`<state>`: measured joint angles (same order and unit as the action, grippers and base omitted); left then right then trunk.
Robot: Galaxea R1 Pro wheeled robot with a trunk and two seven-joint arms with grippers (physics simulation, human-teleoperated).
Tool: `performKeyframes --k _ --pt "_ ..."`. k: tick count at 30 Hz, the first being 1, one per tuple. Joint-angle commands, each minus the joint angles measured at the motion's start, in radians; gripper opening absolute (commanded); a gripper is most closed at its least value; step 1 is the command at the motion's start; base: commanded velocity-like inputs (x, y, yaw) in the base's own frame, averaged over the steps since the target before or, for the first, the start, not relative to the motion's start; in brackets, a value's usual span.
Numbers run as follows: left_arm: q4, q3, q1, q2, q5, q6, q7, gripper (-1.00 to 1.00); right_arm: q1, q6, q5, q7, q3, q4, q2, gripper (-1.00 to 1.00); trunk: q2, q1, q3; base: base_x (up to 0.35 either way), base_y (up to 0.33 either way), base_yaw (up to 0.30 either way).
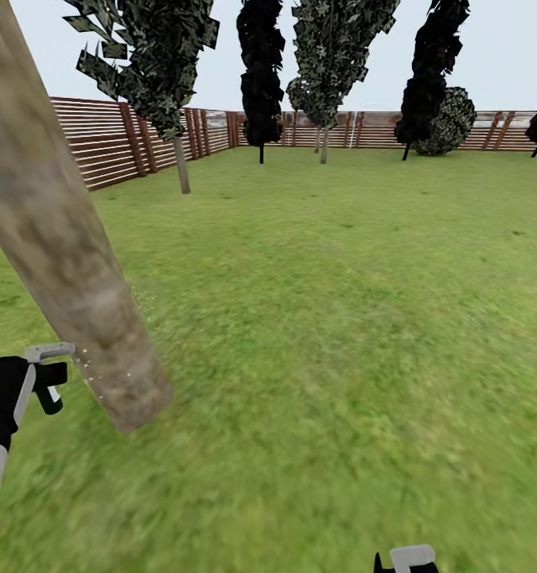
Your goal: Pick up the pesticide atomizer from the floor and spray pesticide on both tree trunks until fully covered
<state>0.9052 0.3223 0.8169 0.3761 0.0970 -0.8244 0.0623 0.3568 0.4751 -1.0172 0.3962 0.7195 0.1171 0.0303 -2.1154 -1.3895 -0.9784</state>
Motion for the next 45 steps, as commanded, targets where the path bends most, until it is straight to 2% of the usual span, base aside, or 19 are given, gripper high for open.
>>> performKeyframes --k 1,16,28,40,44,45 --pt "0.001 0.001 0.001 0.0 0.01 -0.004 0.007 -1.0 0.001 0.002 -0.011 0.004 0.008 -0.001 0.0 1.0 0.0 0.0 -0.001 0.045 -0.261 0.0" --pt "0.001 0.003 0.003 0.0 0.01 -0.005 0.007 -1.0 0.001 0.002 -0.011 0.003 0.008 -0.001 0.0 1.0 0.0 0.0 -0.001 0.004 -0.272 0.0" --pt "0.003 0.004 0.008 0.0 0.01 -0.005 0.006 -1.0 0.001 0.002 -0.011 0.004 0.008 -0.001 0.0 1.0 0.0 0.0 -0.001 0.131 -0.271 0.004" --pt "0.003 0.004 0.009 -0.005 0.009 -0.005 0.005 -1.0 0.001 0.002 -0.011 0.004 0.008 -0.001 0.0 1.0 0.0 0.0 -0.001 0.199 -0.221 0.265" --pt "-0.016 0.007 -0.005 -0.017 0.01 -0.001 0.007 -1.0 0.001 0.002 -0.011 0.004 0.008 -0.001 0.0 1.0 0.0 0.0 -0.001 0.188 -0.087 0.277" --pt "-0.016 0.007 -0.023 -0.019 0.01 0.0 0.007 -1.0 0.001 0.002 -0.011 0.004 0.008 -0.001 0.001 1.0 0.0 0.0 -0.001 0.021 -0.008 0.277"
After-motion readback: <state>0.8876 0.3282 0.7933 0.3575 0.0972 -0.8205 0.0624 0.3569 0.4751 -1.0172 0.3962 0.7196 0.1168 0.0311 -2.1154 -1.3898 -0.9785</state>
